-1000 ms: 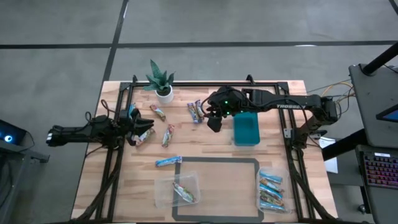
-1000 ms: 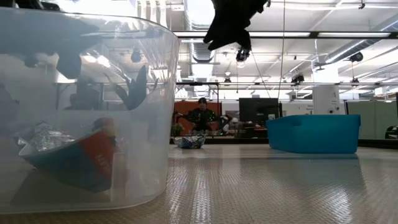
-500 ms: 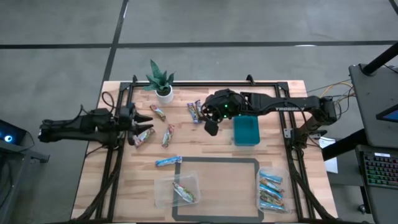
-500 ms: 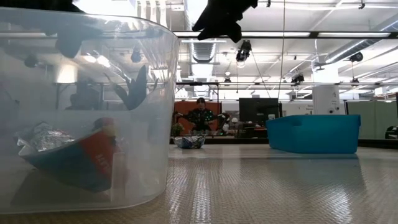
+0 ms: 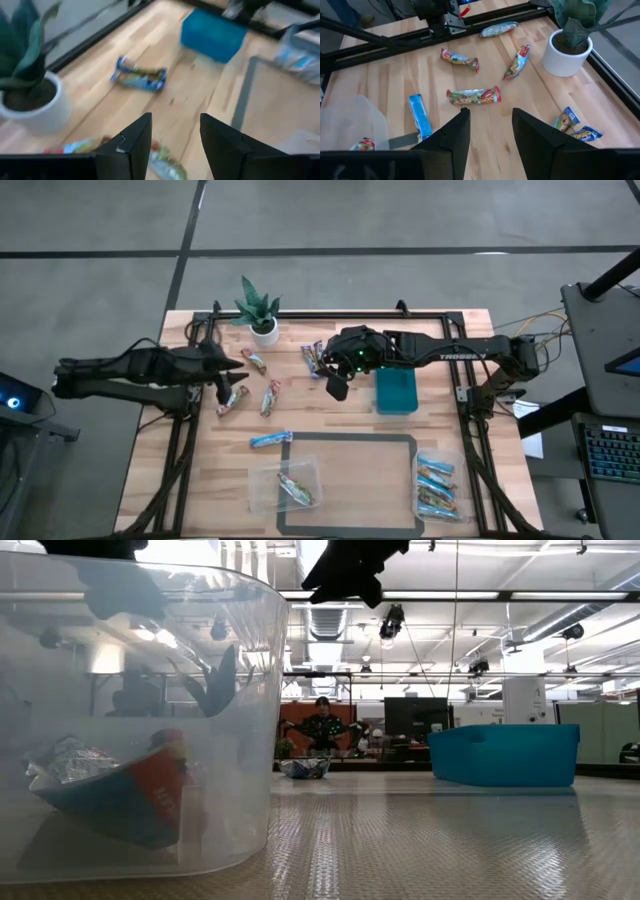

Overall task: Pick and place Granola Bars by type
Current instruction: Put the bottom left blue granola bar into the blue bin

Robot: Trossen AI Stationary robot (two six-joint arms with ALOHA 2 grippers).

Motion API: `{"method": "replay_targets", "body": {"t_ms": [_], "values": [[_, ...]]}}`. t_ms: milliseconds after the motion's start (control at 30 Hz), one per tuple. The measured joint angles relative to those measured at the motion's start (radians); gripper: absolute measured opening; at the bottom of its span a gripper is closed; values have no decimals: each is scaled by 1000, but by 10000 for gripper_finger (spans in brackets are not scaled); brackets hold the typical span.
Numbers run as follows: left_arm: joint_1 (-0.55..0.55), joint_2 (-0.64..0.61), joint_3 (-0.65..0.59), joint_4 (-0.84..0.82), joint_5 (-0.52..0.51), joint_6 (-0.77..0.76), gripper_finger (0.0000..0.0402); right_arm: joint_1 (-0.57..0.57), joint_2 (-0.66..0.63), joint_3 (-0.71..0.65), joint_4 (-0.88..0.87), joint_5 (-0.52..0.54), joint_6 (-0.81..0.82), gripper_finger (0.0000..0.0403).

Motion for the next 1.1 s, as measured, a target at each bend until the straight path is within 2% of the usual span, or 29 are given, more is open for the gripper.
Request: {"method": "replay_targets", "body": {"t_ms": [367,433,600,700,867,1100], "values": [[0,227,120,-150,24,-316,149,0,0,0,-1,0,-35,137],[1,259,126,-171,65,-356,149,0,0,0,-3,0,-49,137],[-8,343,122,-171,272,-363,149,0,-2,0,-13,-4,-83,137],[-38,396,123,-152,355,-352,149,0,-8,0,-14,-5,-105,137],[-100,481,124,-133,412,-314,149,0,-21,0,-18,-7,-130,137],[-203,588,122,-101,413,-230,149,-1,-43,0,-59,-3,-157,137]]}}
